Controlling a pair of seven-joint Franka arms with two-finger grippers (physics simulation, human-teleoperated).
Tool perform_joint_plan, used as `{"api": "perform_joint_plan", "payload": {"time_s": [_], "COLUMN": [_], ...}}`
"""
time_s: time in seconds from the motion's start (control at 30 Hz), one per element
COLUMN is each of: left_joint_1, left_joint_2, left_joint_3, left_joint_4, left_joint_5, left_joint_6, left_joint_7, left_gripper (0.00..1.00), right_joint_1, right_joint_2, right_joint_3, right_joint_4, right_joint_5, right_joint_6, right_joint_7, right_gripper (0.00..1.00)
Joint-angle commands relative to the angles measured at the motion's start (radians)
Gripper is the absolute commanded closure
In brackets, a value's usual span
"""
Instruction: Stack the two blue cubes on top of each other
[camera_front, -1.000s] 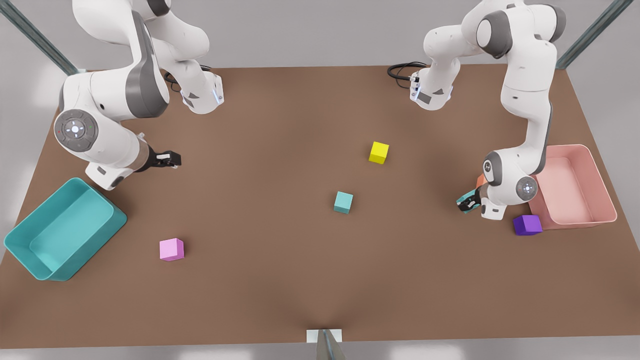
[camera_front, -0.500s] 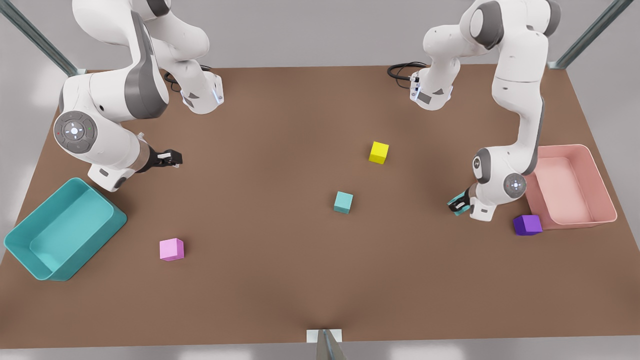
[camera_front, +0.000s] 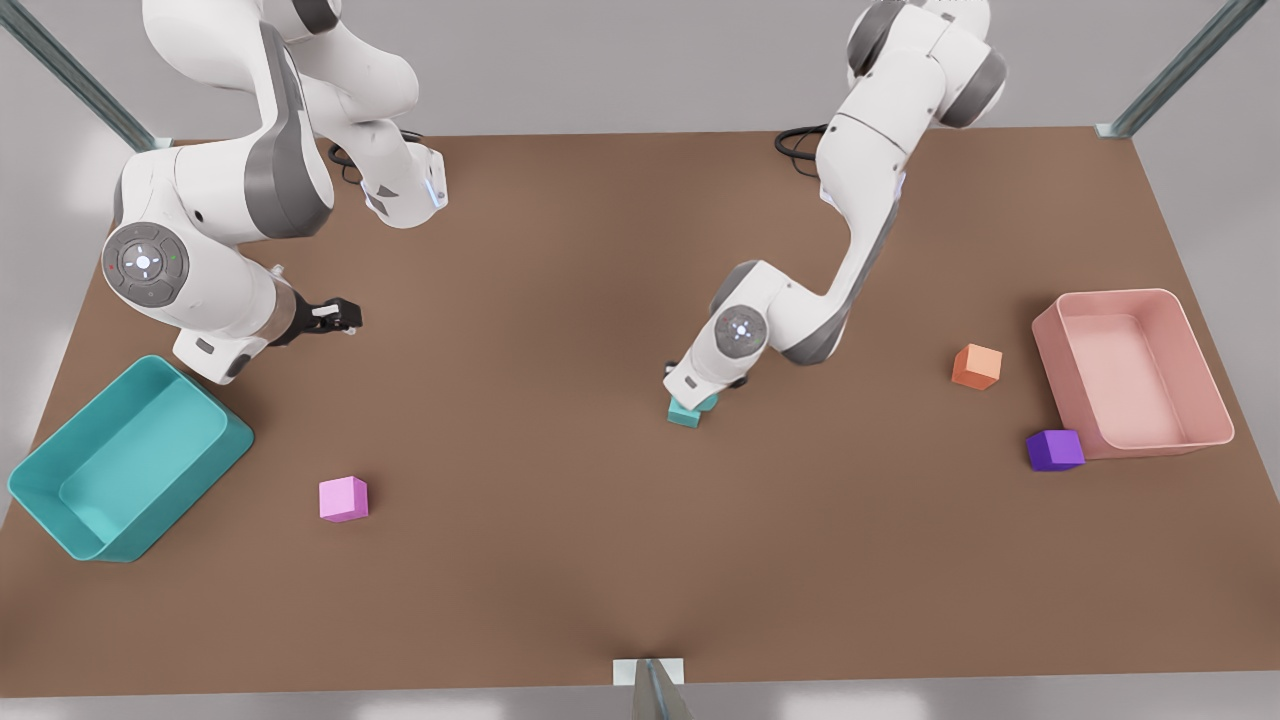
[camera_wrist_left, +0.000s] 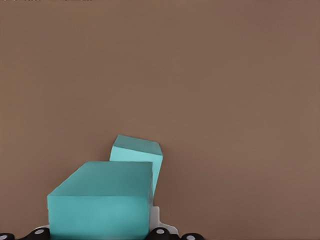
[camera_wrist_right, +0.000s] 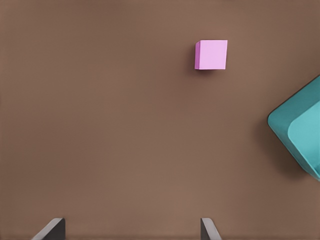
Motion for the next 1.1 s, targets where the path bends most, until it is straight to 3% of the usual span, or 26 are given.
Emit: {"api": "perform_joint_plan", "payload": {"time_s": [0.0, 0.63, 0.73, 0.8, 1.07], "left_joint_1": [-0.001, -0.018, -0.02, -0.018, -0.009], "left_joint_2": [0.006, 0.06, 0.064, 0.064, 0.037], "left_joint_3": [0.001, -0.005, -0.007, -0.008, -0.028], "left_joint_4": [0.009, 0.006, 0.006, 0.006, 0.009], "left_joint_5": [0.017, 0.02, 0.019, 0.016, 0.011], "left_joint_6": [-0.02, 0.012, 0.012, 0.012, 0.003], "left_joint_7": [-0.099, -0.129, -0.129, -0.129, -0.173], "left_gripper": [0.32, 0.31, 0.18, 0.0, 0.0], "right_joint_1": [0.0, -0.009, -0.009, -0.009, -0.009], "right_joint_2": [-0.001, 0.003, 0.004, 0.004, 0.005], "right_joint_3": [0.0, 0.0, 0.0, 0.0, 0.0], "right_joint_4": [0.0, -0.001, -0.001, -0.001, -0.001], "right_joint_5": [0.001, 0.016, 0.016, 0.016, 0.014], "right_joint_6": [-0.001, -0.004, -0.004, -0.004, -0.004], "right_joint_7": [-0.019, -0.018, -0.018, -0.018, -0.018], "right_gripper": [0.0, 0.0, 0.0, 0.0, 0.0]}}
